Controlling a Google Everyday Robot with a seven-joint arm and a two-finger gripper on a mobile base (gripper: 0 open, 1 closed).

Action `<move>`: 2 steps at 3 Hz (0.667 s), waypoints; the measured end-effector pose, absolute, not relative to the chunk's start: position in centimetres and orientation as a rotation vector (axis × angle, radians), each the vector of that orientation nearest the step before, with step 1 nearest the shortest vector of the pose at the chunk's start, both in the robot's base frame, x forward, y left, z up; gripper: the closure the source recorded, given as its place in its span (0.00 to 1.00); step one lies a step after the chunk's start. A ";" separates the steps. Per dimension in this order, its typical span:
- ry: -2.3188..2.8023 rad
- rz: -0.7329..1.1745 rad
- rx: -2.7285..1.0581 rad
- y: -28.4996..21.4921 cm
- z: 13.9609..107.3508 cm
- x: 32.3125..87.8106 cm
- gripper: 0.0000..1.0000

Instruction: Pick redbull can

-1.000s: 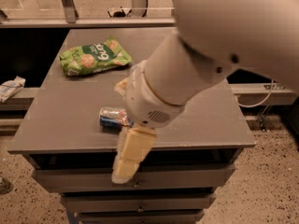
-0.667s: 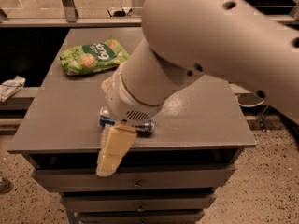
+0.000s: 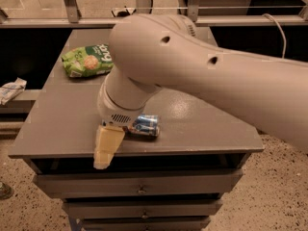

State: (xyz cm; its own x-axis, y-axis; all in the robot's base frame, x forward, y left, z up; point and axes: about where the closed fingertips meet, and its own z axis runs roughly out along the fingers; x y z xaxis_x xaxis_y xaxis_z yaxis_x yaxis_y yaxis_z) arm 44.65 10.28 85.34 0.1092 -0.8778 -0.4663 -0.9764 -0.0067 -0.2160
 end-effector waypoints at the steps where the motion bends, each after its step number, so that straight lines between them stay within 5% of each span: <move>1: 1.869 0.179 -1.896 10.3 83.6 48.0 0.00; 2: 1.925 0.069 -1.858 9.1 83.6 51.5 0.15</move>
Offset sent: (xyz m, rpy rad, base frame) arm 0.1168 -0.0315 -0.0153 -0.1836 -0.1037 -0.2132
